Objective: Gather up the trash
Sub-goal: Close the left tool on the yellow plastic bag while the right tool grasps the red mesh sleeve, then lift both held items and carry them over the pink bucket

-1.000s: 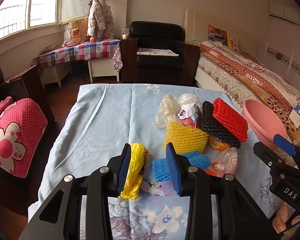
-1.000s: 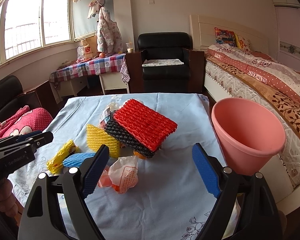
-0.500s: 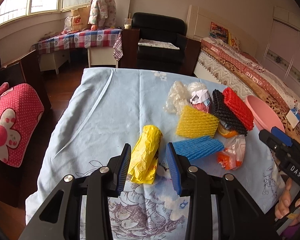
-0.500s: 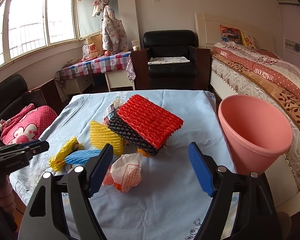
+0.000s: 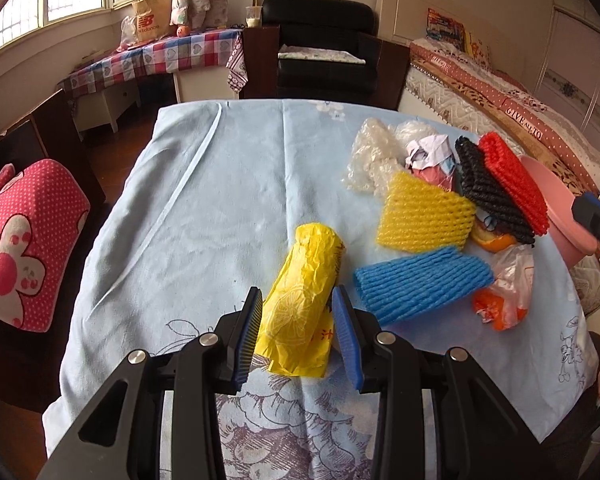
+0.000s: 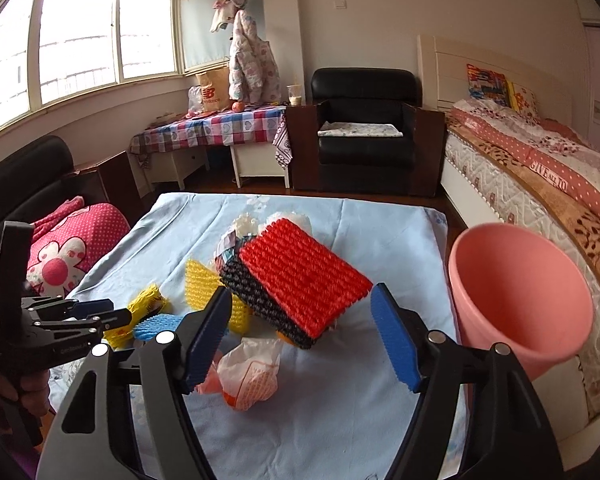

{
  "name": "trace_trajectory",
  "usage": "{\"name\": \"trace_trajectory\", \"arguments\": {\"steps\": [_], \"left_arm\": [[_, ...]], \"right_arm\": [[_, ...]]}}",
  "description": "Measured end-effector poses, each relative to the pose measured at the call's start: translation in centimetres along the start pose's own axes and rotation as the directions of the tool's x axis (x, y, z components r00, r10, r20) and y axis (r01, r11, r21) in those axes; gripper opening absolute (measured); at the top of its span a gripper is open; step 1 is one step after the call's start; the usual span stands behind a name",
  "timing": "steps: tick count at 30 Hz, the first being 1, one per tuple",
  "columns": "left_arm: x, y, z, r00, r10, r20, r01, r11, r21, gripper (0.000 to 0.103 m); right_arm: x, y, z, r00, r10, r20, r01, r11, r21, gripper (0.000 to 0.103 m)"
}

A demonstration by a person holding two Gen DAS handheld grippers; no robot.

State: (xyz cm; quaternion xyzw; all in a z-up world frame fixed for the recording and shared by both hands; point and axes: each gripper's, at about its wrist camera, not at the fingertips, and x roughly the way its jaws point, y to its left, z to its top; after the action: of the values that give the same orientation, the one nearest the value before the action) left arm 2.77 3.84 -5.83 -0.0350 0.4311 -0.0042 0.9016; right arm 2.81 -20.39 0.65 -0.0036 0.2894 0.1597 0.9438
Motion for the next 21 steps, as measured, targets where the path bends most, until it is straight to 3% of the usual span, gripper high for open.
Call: {"name": "trace_trajectory", "arguments": {"steps": [1, 4, 7, 14, 17, 21], "left_arm": [[0.2, 0.0, 0.0, 1.000, -0.003, -0.005, 0.003, 1.000, 0.002, 0.022], [0.8, 0.3, -0.2, 1.000, -0.015, -0.016, 0.015, 1.000, 0.008, 0.013], [0.7, 0.4, 0.0, 1.000, -0.021, -0.008, 0.021, 1.000, 0.017, 0.007], [-0.4, 1.1, 0.8, 0.998, -0.053, 0.032, 0.053, 0.999, 0.002, 0.006], [-0.8, 1.2, 1.1, 0.997, -0.064, 0.043, 0.064, 0.998, 0.000, 0.006], [-0.9, 1.1, 1.2, 0.996, -0.076, 0.053, 0.076, 0.997, -0.003, 0.006]], "right_arm": [[0.3, 0.0, 0.2, 1.000, 0.006, -0.006, -0.006, 1.000, -0.012, 0.072], [1.1, 0.2, 0.7, 1.000, 0.009, -0.020, -0.010, 0.999, -0.049, 0.072], [2.0, 0.7, 1.0, 0.999, 0.018, -0.037, -0.021, 0.996, -0.084, 0.070], [4.2, 1.1, 1.2, 0.997, 0.011, -0.083, -0.020, 0.993, -0.112, 0.059], [4.8, 1.0, 1.0, 0.994, 0.014, -0.106, -0.025, 0.994, -0.105, 0.050], [5.2, 0.6, 0.8, 0.991, 0.034, -0.128, -0.044, 0.996, -0.073, 0.028]]}}
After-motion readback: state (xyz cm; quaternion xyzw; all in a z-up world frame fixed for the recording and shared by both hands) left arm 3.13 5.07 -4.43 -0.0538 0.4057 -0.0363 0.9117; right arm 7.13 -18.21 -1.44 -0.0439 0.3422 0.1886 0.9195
